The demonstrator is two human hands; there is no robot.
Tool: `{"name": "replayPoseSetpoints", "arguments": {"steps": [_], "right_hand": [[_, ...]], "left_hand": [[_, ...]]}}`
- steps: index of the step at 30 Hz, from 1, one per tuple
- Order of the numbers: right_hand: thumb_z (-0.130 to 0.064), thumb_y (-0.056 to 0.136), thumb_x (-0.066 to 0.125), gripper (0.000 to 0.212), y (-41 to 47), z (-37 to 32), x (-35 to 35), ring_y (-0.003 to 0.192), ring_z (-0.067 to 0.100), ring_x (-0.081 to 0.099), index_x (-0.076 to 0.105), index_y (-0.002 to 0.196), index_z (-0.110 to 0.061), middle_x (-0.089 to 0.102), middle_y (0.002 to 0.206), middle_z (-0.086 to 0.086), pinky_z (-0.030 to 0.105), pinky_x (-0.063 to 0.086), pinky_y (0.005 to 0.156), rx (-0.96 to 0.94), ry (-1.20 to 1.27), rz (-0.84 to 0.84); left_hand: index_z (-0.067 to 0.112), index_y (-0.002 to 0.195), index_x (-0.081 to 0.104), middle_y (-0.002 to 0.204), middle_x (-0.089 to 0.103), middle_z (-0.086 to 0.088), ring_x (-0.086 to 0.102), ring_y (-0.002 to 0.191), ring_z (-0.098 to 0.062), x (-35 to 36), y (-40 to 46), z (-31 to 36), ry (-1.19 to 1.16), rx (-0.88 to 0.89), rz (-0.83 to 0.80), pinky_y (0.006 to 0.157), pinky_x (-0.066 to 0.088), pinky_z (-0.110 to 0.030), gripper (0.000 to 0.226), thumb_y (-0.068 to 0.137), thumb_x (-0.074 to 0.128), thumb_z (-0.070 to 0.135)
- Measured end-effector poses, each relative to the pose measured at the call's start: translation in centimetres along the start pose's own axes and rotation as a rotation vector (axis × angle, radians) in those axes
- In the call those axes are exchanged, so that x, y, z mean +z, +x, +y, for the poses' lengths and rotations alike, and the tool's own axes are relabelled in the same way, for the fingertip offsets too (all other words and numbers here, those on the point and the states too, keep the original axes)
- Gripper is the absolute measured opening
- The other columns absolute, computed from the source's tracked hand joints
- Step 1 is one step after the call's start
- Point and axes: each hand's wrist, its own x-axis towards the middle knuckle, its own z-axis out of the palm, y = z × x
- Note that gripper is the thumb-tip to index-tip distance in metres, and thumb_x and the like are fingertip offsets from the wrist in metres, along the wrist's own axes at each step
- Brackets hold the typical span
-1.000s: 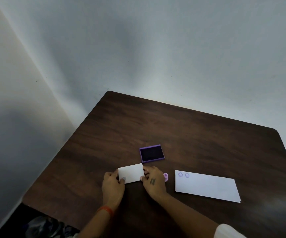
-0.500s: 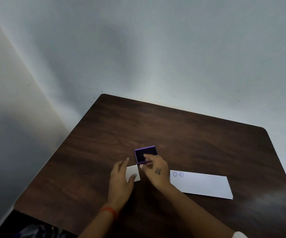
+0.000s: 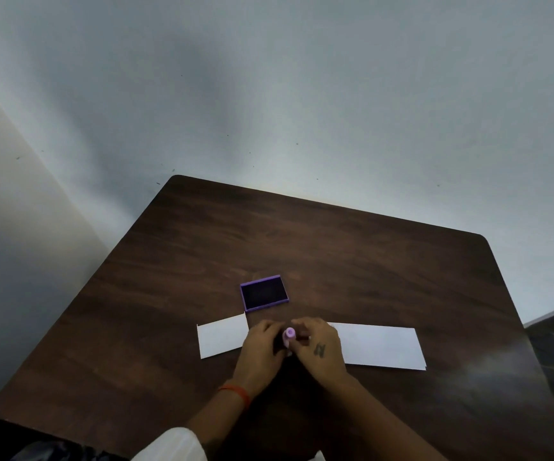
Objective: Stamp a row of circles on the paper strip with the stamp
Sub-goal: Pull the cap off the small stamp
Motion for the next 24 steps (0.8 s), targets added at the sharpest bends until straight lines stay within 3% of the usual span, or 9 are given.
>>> {"name": "replayPoseSetpoints", "arguments": {"steps": [3,7,12,18,24], "right_hand": [[-0.035,0.080,0.066,0.022,0.4,0.4,0.3,0.066,-0.005,0.051,0.069,0.092,-0.016,0.072,0.094,0.004,0.005,0.040,0.073,-0.027,-0.057,-0.033],[-0.024,0.080,0.068,0.012,0.9,1.0,0.4,0.060,-0.007,0.049,0.069,0.087,-0.015,0.071,0.090,0.003,-0.004,0.037,0.062,-0.047,-0.103,-0.067],[-0.029,0.079,0.068,0.010,1.1,0.7,-0.1,0.065,-0.007,0.055,0.070,0.083,-0.021,0.067,0.079,-0.009,0.011,0.043,0.076,-0.096,-0.010,-0.047],[-0.026,0.077,0.070,0.006,1.0,0.1,-1.0,0.073,0.004,0.064,0.068,0.074,-0.031,0.066,0.073,-0.015,0.020,0.051,0.073,-0.082,0.212,-0.014],[-0.034,0.074,0.072,0.008,1.1,-0.2,-1.8,0.072,-0.004,0.064,0.065,0.077,-0.030,0.069,0.072,-0.013,0.009,0.048,0.063,-0.077,0.270,-0.029]], "left_hand": [[0.018,0.109,0.063,0.112,0.063,-0.003,0.054,0.101,-0.012,0.3,0.2,-0.1,0.052,0.021,0.038,0.086,0.038,-0.016,0.025,0.084,0.060,0.017],[0.018,0.103,0.065,0.107,0.064,-0.003,0.053,0.093,-0.008,0.5,0.5,-0.2,0.048,0.016,0.066,0.082,0.038,-0.015,0.019,0.085,0.060,0.017],[0.020,0.102,0.065,0.105,0.065,0.000,0.056,0.093,-0.007,0.4,0.6,-0.1,-0.008,0.031,0.090,0.081,0.041,-0.014,0.019,0.083,0.062,0.018],[0.023,0.101,0.066,0.100,0.069,0.005,0.060,0.091,-0.003,-0.7,0.6,0.7,-0.189,-0.003,0.109,0.086,0.051,-0.022,0.020,0.081,0.067,0.024],[0.023,0.101,0.066,0.100,0.069,0.005,0.059,0.090,-0.002,-0.7,0.9,1.2,-0.152,0.025,0.110,0.080,0.045,-0.012,0.021,0.080,0.068,0.022]]}}
